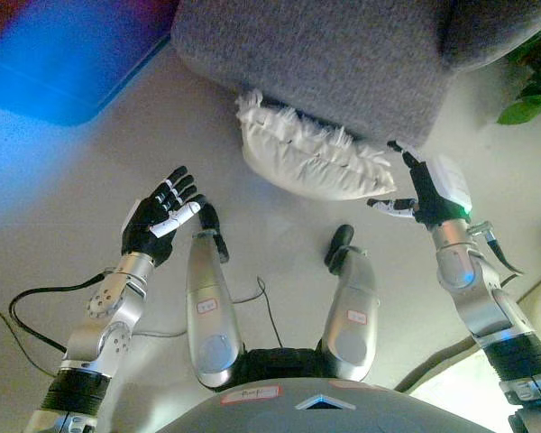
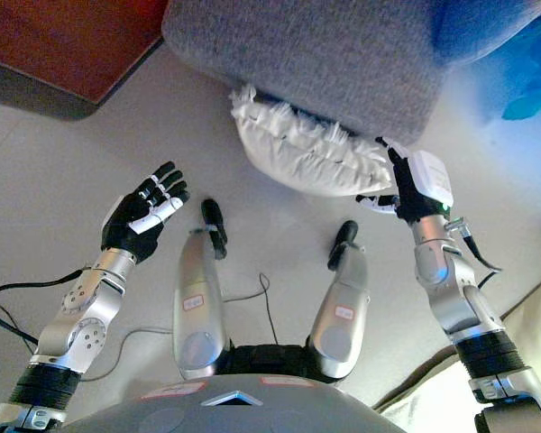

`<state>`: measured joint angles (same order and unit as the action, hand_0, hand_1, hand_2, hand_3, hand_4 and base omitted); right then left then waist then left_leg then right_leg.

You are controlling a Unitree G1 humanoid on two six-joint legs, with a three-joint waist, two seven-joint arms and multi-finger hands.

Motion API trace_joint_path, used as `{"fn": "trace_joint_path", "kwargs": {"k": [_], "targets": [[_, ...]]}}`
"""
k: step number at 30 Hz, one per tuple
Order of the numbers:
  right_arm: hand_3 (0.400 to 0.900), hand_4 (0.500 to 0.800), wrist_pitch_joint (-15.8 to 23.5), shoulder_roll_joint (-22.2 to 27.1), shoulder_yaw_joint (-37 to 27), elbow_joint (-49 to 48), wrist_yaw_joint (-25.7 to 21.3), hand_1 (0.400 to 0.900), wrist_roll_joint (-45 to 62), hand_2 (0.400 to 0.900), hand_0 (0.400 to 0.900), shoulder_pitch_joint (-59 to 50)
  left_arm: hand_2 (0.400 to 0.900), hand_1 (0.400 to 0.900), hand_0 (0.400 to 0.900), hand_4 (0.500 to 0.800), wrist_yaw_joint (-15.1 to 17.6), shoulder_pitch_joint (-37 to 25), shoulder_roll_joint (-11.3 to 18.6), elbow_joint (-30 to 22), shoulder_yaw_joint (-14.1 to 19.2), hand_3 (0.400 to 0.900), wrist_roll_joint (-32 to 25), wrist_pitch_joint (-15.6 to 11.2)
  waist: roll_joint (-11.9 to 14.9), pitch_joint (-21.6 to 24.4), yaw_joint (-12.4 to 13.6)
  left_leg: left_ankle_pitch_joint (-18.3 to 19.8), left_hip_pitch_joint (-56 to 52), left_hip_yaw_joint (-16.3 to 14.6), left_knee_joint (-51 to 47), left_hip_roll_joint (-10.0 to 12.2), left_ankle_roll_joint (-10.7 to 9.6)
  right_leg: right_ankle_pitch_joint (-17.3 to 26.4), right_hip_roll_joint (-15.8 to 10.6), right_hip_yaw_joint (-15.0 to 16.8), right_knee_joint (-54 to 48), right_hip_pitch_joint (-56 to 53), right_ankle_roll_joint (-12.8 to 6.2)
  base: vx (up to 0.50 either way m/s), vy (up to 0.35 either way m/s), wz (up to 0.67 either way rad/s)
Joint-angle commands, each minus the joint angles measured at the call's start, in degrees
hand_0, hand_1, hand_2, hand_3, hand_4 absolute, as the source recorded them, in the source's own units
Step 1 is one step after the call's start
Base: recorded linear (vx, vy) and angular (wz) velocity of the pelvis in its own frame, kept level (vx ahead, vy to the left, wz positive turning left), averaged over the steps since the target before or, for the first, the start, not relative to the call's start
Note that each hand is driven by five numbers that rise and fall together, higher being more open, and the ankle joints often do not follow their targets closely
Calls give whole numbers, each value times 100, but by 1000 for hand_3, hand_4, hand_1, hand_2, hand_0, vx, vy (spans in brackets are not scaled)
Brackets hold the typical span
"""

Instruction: Pick up the pillow and put it on the sofa.

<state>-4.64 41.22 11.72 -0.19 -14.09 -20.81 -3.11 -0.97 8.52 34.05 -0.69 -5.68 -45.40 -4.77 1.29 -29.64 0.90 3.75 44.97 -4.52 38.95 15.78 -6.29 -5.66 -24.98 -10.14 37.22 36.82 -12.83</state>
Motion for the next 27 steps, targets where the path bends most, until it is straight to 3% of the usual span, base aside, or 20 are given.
{"fn": "trace_joint_path", "kwargs": {"k": [1,8,9,15,22,27], "targets": [[900,800,220,513,-126,-20,-603,900,49,900,900,-630,900,900,900,800,62,-322,105,-378,-5,900,-229,-738,-158,130,81,417,-269,133,-37,523,-228,500,-232,312,53,820,14,-176,18,21],[900,800,-138,573,155,211,-701,900,173,900,900,-1596,900,900,900,800,189,-866,108,-495,-145,900,-222,-842,-306,-3,168,886,1095,283,1454,467,-127,-44,-331,370,1656,2063,254,-77,11,14],[900,800,-199,581,184,233,-724,900,190,900,900,-1702,900,900,900,800,179,-902,108,-515,-145,900,-245,-846,-328,-11,182,1133,1234,332,1764,498,-166,-278,-366,417,1982,2218,223,49,3,11],[900,800,-257,594,262,299,-776,900,180,900,900,-1998,900,900,900,800,111,-982,89,-659,-145,900,-244,-926,-404,-14,204,1518,2104,498,2948,496,-125,-762,-414,588,3136,3116,314,-1,4,11],[900,800,-445,548,450,537,-452,900,289,900,900,-2291,900,900,900,800,25,-946,148,-750,-132,900,-331,-863,-460,-16,296,1785,2833,846,4018,505,-201,-1337,-467,924,4300,3777,380,21,-26,12],[900,800,-562,445,554,786,-101,900,493,900,900,-2411,900,900,900,800,-64,-880,163,-734,-115,900,-361,-698,-465,-16,365,1849,3167,1091,4466,520,-250,-1492,-540,1175,4834,4136,413,30,-33,12]]}}
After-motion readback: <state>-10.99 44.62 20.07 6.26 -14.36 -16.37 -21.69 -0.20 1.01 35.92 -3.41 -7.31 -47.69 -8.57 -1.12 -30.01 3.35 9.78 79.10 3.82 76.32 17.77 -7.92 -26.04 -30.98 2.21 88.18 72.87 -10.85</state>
